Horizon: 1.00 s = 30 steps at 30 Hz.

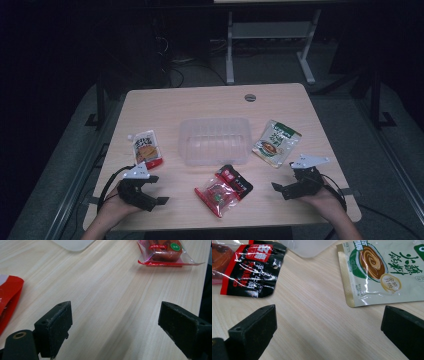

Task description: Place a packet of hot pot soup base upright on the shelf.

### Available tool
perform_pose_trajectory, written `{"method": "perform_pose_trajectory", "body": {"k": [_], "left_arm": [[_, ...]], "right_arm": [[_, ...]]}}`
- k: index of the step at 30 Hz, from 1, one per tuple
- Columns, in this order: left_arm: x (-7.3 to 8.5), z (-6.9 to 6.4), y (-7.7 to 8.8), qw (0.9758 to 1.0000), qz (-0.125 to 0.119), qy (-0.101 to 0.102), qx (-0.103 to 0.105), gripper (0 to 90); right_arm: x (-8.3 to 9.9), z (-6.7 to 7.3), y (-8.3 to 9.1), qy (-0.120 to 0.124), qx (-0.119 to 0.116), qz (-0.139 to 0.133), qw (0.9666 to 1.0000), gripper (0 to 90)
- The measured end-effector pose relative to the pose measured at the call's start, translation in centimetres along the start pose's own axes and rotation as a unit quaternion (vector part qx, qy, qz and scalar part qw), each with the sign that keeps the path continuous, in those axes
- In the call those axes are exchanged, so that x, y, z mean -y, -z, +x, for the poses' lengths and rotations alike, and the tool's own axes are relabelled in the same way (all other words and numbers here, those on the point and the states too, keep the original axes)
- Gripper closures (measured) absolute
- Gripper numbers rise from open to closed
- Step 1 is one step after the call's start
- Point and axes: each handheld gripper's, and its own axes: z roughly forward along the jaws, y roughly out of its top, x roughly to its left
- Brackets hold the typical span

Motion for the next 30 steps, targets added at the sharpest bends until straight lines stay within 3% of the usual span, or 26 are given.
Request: {"method": "perform_pose_trajectory", "body": {"k": [2, 15, 18, 20, 23, 30], "left_arm": [[-0.1, -0.1, -0.1, 1.0000, 0.000, 0.006, 0.000, 11.5], [-0.9, -1.7, -0.5, 0.9999, -0.001, -0.006, 0.011, 14.0], [-0.9, -1.8, -0.6, 0.9998, 0.003, -0.013, 0.012, 14.0], [-0.9, -1.8, -0.7, 0.9998, 0.004, -0.014, 0.012, 14.0], [-0.8, -1.6, -0.7, 0.9998, 0.004, -0.016, 0.010, 13.9], [-0.6, -1.4, -0.9, 0.9999, 0.003, -0.010, 0.011, 14.0]], "right_arm": [[0.0, 0.0, 0.0, 0.000, -0.001, -0.001, 1.0000, 0.1], [-0.1, 0.1, 0.1, 0.000, 0.000, -0.002, 1.0000, 0.4], [-0.2, 0.2, 0.3, -0.003, -0.009, -0.002, 1.0000, 8.5], [-0.4, 0.4, 0.5, -0.003, -0.022, 0.001, 0.9997, 22.0], [-1.0, 1.1, 0.5, -0.001, -0.060, 0.004, 0.9982, 37.8], [-2.5, 2.5, -0.2, 0.023, -0.095, 0.005, 0.9952, 73.0]]}}
